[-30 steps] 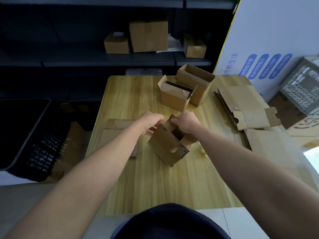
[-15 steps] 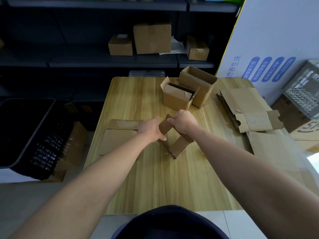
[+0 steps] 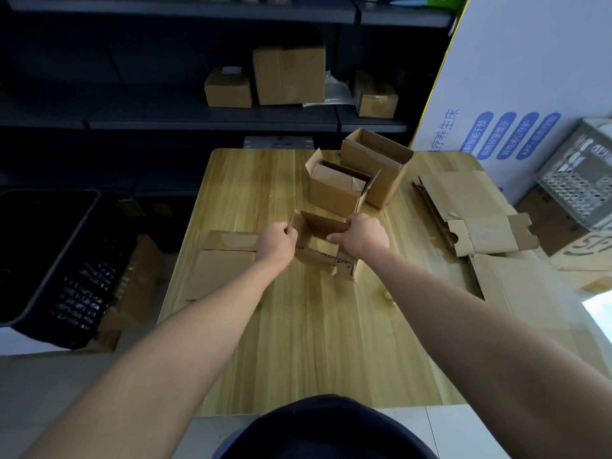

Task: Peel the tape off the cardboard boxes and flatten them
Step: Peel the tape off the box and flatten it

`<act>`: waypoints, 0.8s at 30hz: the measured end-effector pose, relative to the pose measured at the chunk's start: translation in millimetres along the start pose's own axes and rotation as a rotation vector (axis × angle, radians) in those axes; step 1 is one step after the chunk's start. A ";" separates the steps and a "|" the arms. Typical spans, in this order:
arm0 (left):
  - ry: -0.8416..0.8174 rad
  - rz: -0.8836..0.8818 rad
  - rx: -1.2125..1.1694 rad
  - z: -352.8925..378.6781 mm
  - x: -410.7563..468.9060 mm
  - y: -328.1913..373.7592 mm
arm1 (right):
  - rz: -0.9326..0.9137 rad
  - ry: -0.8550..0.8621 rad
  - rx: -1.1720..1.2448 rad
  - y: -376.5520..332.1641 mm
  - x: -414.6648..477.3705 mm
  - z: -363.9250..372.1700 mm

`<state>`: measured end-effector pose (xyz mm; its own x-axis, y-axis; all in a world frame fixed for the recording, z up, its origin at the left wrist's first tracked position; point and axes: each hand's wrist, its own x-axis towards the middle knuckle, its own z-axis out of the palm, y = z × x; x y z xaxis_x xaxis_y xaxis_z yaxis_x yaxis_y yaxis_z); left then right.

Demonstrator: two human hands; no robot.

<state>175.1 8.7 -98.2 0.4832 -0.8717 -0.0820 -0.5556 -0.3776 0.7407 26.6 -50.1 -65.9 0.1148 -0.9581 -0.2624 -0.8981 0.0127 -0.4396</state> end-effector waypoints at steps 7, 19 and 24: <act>0.052 0.046 -0.365 -0.4 7.3 -3.4 | 0.119 0.129 0.165 3.1 4.5 5.6; 0.216 -0.058 -0.522 -1.0 8.3 -3.9 | 0.002 0.101 0.318 -15.7 3.1 -3.4; 0.024 -0.397 -1.102 -7.8 13.9 -1.2 | -0.179 -0.161 0.226 -13.9 -4.9 -2.6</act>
<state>187.8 -0.5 -95.0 0.5102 -0.7428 -0.4335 0.5185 -0.1364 0.8441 37.3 -46.3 -56.2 0.3444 -0.8936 -0.2879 -0.7426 -0.0717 -0.6658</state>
